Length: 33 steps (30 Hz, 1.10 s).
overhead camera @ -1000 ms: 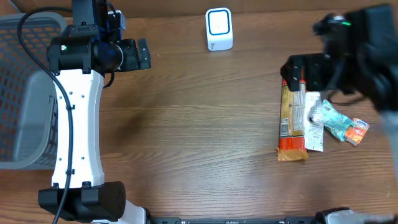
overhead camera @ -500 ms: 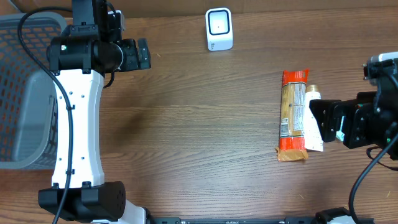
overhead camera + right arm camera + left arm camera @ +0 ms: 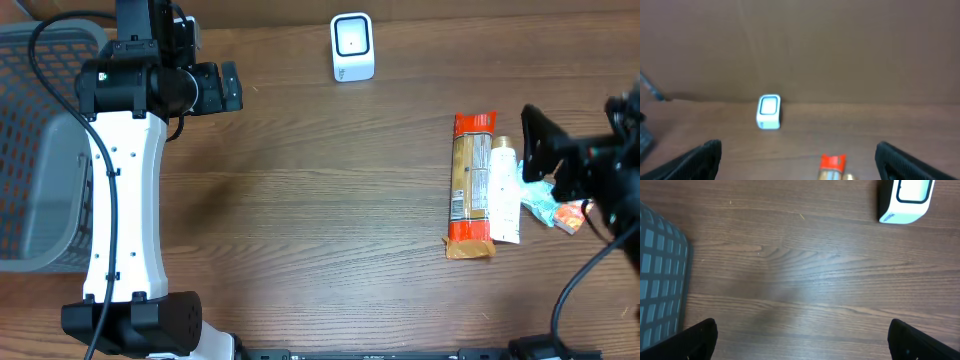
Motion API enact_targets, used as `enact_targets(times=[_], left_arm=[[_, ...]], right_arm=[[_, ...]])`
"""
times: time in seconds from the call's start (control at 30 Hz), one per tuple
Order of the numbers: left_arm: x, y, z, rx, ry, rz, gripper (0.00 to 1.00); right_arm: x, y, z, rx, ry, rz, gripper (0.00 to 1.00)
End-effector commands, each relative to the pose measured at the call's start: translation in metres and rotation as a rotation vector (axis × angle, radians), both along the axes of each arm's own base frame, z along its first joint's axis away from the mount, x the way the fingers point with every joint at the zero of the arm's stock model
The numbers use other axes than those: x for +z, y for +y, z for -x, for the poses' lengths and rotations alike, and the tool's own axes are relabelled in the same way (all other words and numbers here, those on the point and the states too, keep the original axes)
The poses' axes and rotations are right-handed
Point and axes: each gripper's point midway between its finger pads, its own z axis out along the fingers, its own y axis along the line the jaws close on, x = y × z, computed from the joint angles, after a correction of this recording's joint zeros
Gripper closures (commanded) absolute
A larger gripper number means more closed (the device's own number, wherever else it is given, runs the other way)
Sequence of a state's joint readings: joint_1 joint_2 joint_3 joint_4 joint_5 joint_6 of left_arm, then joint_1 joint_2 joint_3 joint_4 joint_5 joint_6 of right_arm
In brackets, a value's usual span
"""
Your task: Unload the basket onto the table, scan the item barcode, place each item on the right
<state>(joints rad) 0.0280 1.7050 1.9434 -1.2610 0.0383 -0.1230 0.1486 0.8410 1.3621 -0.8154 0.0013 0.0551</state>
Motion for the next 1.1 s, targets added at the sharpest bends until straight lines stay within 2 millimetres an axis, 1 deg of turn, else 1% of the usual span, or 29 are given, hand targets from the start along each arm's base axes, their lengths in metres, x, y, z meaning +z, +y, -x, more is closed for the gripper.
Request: enact_targets(times=[0.0,0.17,0.3,0.47,0.6,0.73,0.77,0.9,1.07], left_arm=[[0.000,0.000,-0.001,-0.012,-0.003,-0.012,0.00],[0.000,0.000,-0.001,-0.012,-0.003,-0.012,0.00],[0.000,0.000,-0.001,-0.012,-0.002,-0.012,0.00],[0.000,0.000,-0.001,-0.012,-0.003,-0.012,0.00],[0.000,0.000,-0.001,-0.012,-0.003,-0.012,0.00],[0.000,0.000,-0.001,-0.012,-0.002,-0.012,0.00],[0.000,0.000,-0.001,-0.012,-0.003,-0.012,0.00],[0.000,0.000,-0.001,-0.012,-0.003,-0.012,0.00],[0.000,0.000,-0.001,-0.012,-0.003,-0.012,0.00]], right_arm=[[-0.045,-0.009,0.005,-0.030,-0.024,0.001,0.00],[-0.116,-0.009,0.006,-0.030,-0.125,-0.014,0.00],[-0.161,-0.008,0.010,-0.019,-0.224,-0.028,0.00],[-0.208,-0.002,0.015,0.016,-0.242,-0.036,0.00],[-0.237,-0.002,0.016,0.015,-0.231,-0.037,0.00],[-0.258,-0.002,0.017,0.016,-0.204,-0.034,0.00],[-0.260,-0.002,0.017,0.016,-0.197,-0.034,0.00],[-0.255,-0.002,0.019,0.016,-0.220,-0.035,0.00],[-0.255,-0.002,0.019,0.016,-0.218,-0.035,0.00]])
